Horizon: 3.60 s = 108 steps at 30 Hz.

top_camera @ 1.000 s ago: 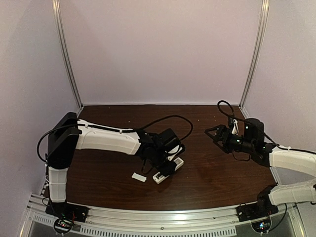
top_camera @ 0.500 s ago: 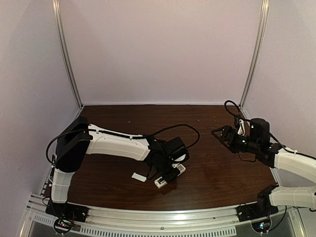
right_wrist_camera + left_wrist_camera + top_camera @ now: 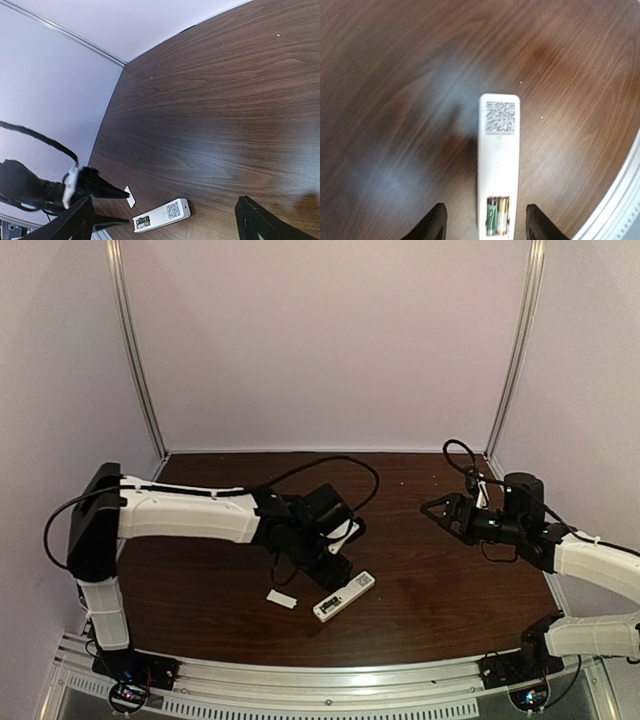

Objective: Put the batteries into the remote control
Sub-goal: Place the remote control without the battery cover at the center of the board, then pick up the battery cover from the center of the board.

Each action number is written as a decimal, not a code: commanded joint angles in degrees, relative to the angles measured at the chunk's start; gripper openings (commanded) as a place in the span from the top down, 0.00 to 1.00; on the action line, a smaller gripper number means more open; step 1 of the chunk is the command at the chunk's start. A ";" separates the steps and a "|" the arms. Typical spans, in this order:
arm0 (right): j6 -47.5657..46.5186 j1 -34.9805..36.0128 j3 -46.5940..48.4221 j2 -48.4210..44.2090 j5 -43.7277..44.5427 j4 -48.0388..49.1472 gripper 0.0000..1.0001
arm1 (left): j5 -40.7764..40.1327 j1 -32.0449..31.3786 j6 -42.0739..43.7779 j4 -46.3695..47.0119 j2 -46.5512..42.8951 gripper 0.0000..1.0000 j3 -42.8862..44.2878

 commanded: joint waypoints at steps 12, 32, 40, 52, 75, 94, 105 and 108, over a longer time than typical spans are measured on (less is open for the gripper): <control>-5.44 7.54 5.14 6.95 -1.73 -0.21 0.04 | 0.61 9.31 -11.39 0.84 -24.07 0.76 -31.55; -6.05 9.15 5.35 6.25 -0.85 -1.87 0.08 | -2.45 9.74 -8.22 3.40 -15.05 0.83 -27.54; -6.41 9.17 5.63 6.38 -0.94 -2.13 0.08 | -3.33 10.17 -6.97 3.87 -12.30 0.83 -27.71; -6.67 9.19 6.30 7.69 -1.27 -2.20 0.09 | -1.82 10.09 -3.96 4.00 -10.08 0.82 -26.90; -6.80 9.22 6.36 8.21 -1.38 -2.09 0.09 | 2.74 12.37 8.67 1.84 -6.82 0.79 -22.82; -6.83 9.50 7.04 9.05 -1.82 -2.06 0.11 | 3.75 10.38 5.73 0.02 -6.32 1.00 -27.26; -7.31 11.46 8.69 10.77 -2.59 -1.95 0.12 | 8.03 14.72 6.69 3.41 -16.89 1.00 -28.31; -7.00 12.37 8.82 11.65 -3.00 -1.03 0.12 | 9.90 15.65 6.75 3.39 -18.73 1.00 -27.74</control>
